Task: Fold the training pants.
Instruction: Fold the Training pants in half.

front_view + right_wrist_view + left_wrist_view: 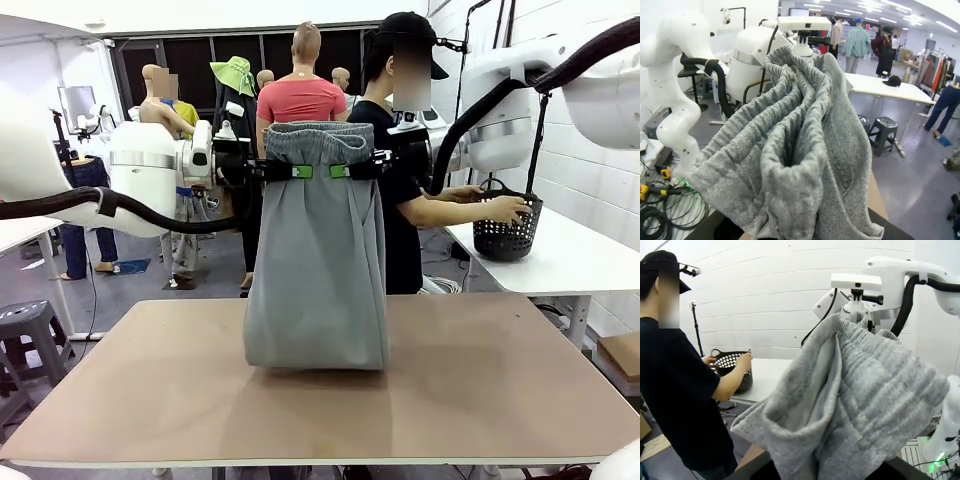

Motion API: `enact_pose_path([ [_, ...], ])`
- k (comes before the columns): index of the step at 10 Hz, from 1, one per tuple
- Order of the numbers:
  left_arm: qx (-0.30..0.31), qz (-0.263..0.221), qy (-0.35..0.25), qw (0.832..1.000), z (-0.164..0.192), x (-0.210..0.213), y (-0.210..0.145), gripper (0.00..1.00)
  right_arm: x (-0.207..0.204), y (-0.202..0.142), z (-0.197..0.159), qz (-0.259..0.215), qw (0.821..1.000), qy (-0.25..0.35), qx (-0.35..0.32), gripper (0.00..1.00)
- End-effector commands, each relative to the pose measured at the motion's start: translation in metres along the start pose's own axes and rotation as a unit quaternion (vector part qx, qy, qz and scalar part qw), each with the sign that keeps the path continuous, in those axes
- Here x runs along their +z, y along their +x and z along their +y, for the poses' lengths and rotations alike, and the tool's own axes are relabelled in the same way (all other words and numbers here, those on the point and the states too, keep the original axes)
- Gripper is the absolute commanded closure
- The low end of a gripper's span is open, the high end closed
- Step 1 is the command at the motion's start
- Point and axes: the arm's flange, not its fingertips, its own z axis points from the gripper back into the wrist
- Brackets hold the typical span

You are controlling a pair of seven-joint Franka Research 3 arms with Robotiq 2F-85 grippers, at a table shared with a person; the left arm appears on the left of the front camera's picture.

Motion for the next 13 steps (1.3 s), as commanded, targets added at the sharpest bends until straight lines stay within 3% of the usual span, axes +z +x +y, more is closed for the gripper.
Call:
enact_pose_path([
  [1,-0.001,-0.009,0.014,1.0,0.027,0.002,0.015,1.0,-0.003,0.007,-0.021,0.009,1.0,-0.016,-0.003,1.0],
  [2,0.0,0.0,0.0,1.0,0.0,0.0,0.0,1.0,0.0,0.01,-0.006,0.005,1.0,-0.008,-0.001,1.0],
  [7,0.003,-0.002,-0.001,1.0,0.007,-0.003,-0.002,1.0,0.0,-0.001,-0.018,-0.002,1.0,-0.009,0.001,1.0],
  [9,0.009,0.03,0.016,0.999,0.06,-0.012,0.001,1.0,-0.008,0.012,-0.068,0.034,0.999,-0.017,0.022,1.0],
  [13,-0.018,0.046,0.059,0.997,0.121,-0.029,0.026,1.0,-0.013,0.029,-0.125,0.031,0.998,-0.043,0.043,1.0],
])
